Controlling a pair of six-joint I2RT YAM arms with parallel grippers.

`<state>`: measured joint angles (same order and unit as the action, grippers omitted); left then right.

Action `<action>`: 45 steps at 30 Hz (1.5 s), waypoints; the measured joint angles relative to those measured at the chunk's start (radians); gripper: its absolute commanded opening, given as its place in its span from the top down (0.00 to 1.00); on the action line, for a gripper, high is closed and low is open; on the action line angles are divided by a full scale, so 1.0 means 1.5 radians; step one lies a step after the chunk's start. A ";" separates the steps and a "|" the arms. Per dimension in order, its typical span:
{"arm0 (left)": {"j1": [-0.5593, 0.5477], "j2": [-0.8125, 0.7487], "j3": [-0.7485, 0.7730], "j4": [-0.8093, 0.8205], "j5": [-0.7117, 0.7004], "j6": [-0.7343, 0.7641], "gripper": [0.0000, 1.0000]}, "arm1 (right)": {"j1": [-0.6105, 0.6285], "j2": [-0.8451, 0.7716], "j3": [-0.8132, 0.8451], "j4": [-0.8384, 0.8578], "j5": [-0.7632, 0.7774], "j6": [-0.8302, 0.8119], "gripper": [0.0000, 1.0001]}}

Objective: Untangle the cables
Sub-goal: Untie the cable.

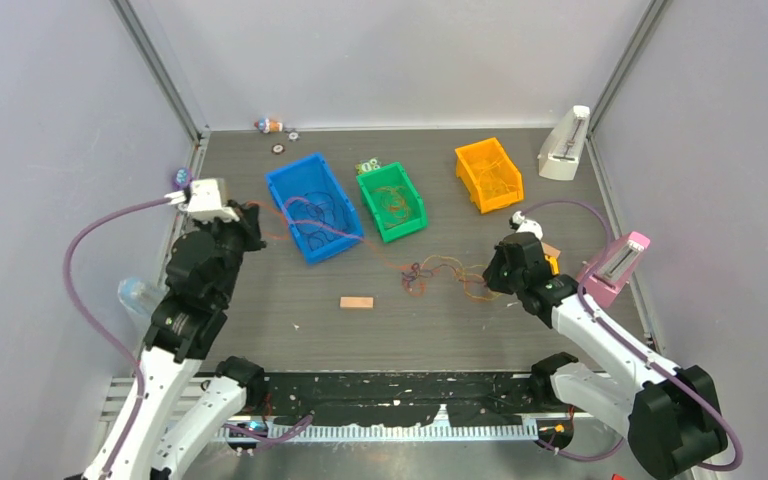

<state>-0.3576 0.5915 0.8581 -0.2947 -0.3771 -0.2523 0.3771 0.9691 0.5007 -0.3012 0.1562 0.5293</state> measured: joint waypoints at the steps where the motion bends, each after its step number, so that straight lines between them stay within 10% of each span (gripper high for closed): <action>1: 0.000 0.018 0.001 -0.001 0.034 0.000 1.00 | 0.000 0.000 0.002 0.000 -0.014 -0.007 0.95; 12: -0.006 0.178 0.012 -0.067 0.227 -0.001 1.00 | 0.000 -0.061 0.088 -0.015 -0.129 -0.073 0.95; 26: -0.028 0.236 0.012 -0.136 0.229 -0.001 0.98 | 0.000 -0.065 0.129 -0.032 -0.184 -0.102 0.95; 36: -0.032 0.257 0.012 -0.156 0.213 -0.012 0.27 | 0.000 -0.048 0.139 -0.052 -0.205 -0.110 0.95; 45: -0.093 0.245 -0.023 -0.048 0.255 -0.011 0.19 | 0.000 -0.035 0.197 -0.079 -0.211 -0.130 0.94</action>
<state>-0.4969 0.9592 0.8234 -0.3664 0.0051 -0.2687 0.3771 0.9165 0.7956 -0.4191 -0.1608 0.3340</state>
